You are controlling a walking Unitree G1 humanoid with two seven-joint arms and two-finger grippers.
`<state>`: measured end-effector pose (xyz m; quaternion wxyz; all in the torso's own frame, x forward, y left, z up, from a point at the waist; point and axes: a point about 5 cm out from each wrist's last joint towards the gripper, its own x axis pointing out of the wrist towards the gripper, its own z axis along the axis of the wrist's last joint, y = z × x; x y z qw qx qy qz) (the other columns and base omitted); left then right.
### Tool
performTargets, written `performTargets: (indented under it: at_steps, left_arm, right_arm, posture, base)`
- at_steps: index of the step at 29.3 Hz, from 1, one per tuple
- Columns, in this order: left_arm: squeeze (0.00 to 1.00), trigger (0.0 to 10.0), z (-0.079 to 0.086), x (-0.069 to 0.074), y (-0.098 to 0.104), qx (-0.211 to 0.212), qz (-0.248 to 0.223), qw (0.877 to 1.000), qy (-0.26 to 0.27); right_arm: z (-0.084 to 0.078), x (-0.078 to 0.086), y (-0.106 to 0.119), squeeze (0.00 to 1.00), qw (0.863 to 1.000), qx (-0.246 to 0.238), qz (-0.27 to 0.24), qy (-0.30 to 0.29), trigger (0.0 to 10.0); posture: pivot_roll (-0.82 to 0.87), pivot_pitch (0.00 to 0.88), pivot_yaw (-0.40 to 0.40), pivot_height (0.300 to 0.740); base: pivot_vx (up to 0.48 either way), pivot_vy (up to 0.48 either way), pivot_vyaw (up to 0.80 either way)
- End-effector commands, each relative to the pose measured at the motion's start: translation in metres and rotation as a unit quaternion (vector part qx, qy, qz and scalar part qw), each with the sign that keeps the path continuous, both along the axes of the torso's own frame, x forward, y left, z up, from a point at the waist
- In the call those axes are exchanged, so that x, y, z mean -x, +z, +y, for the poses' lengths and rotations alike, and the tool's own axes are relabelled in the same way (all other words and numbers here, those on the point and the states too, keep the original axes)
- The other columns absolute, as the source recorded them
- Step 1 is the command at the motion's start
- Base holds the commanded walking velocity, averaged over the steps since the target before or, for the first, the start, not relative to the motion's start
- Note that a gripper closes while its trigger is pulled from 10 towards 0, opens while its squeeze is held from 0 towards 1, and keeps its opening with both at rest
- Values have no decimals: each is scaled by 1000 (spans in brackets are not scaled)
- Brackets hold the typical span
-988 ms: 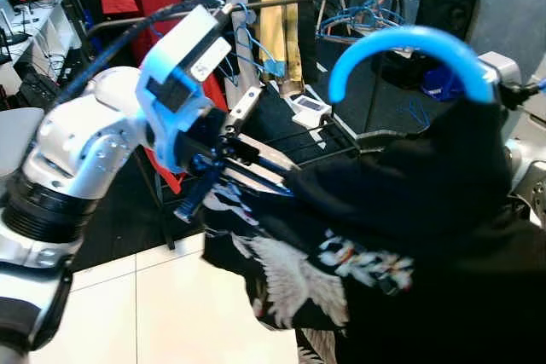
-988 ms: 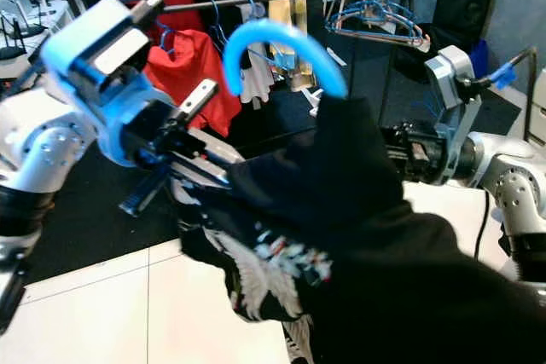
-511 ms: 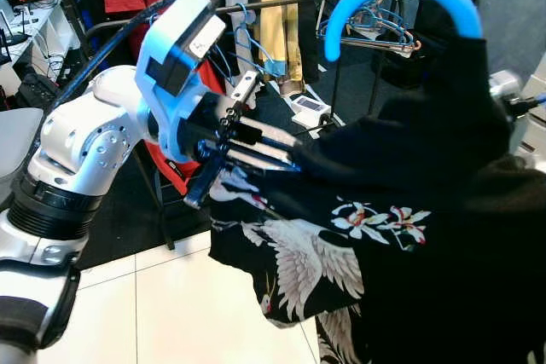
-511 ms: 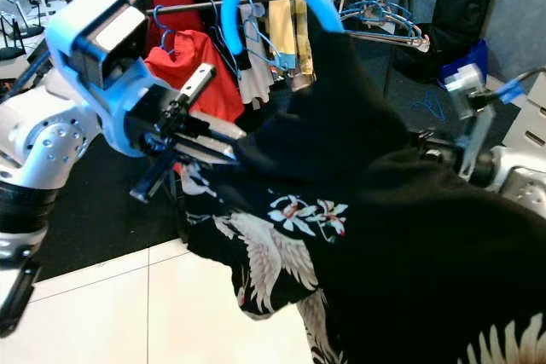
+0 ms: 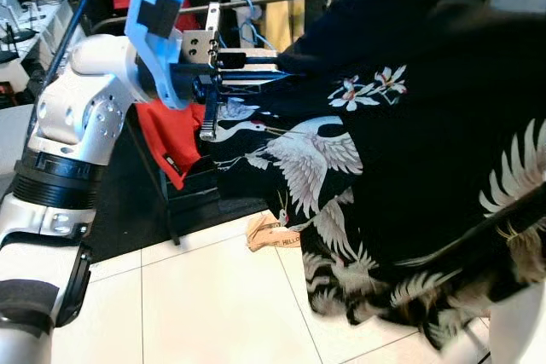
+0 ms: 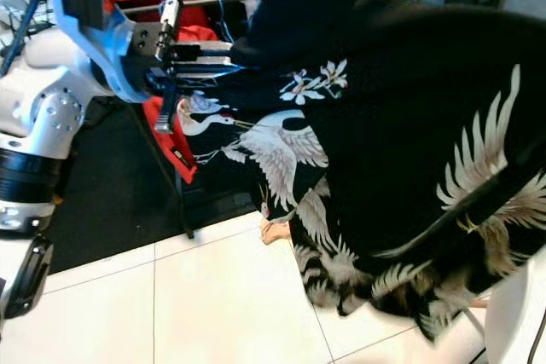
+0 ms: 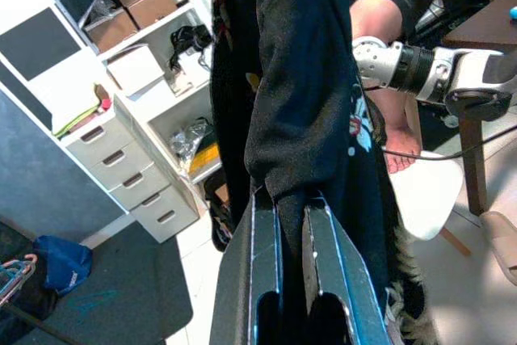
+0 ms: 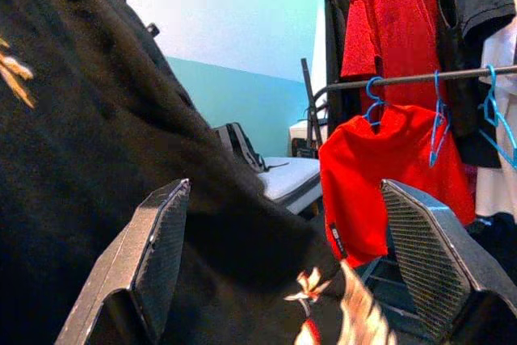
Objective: Hang hanger
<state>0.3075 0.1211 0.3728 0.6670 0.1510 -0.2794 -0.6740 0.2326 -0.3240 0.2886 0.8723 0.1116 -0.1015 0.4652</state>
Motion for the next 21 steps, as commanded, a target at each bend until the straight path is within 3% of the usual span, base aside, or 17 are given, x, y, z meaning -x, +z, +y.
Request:
performTargets:
  at_steps: [1,2,3,7,8,13,14,16,17,20,21]
  left_arm:
    - [0,8706,11,5,17,19,-22,1000,-12]
    - [0,8706,11,5,17,19,-22,1000,-12]
    - [0,8980,13,10,25,20,-21,999,-44]
    - [0,8980,13,10,25,20,-21,999,-44]
    - [0,9412,13,15,29,15,-18,997,-79]
    - [0,10000,15,19,37,32,-15,993,-114]
    - [0,10000,16,21,42,46,-16,989,-142]
    - [0,10000,16,21,42,46,-16,989,-142]
    - [0,10000,16,22,46,58,-16,985,-162]
    - [0,10000,16,22,46,58,-16,985,-162]
    - [0,10000,15,23,49,65,-16,982,-178]
  right_arm:
    - [-5,11,1,0,1000,-7,-3,-3,10000]
    - [-5,11,1,0,1000,-7,-3,-3,10000]
    - [-10,17,-4,0,1000,-14,6,-11,10000]
    - [-10,17,-4,0,1000,-14,6,-11,10000]
    - [-11,19,-9,0,1000,-20,11,-18,10000]
    - [-8,18,-12,0,999,-30,13,-17,10000]
    - [-1,17,-15,0,999,-43,16,-7,10000]
    - [-1,17,-15,0,999,-43,16,-7,10000]
    - [8,16,-17,0,998,-55,16,11,10000]
    - [8,16,-17,0,998,-55,16,11,10000]
    - [20,16,-14,0,996,-75,6,49,10000]
  posture:
    - [-53,26,82,740]
    - [-53,26,82,740]
    - [-56,21,83,740]
    - [-56,21,83,740]
    - [-55,16,84,740]
    - [-55,10,81,740]
    - [-60,7,82,740]
    - [-60,7,82,740]
    - [-61,7,82,740]
    - [-61,7,82,740]
    - [-61,7,86,740]
  base:
    - [0,0,0]
    - [0,0,0]
    - [0,0,0]
    - [0,0,0]
    - [0,0,0]
    - [0,0,0]
    - [0,0,0]
    - [0,0,0]
    - [0,0,0]
    - [0,0,0]
    - [0,0,0]
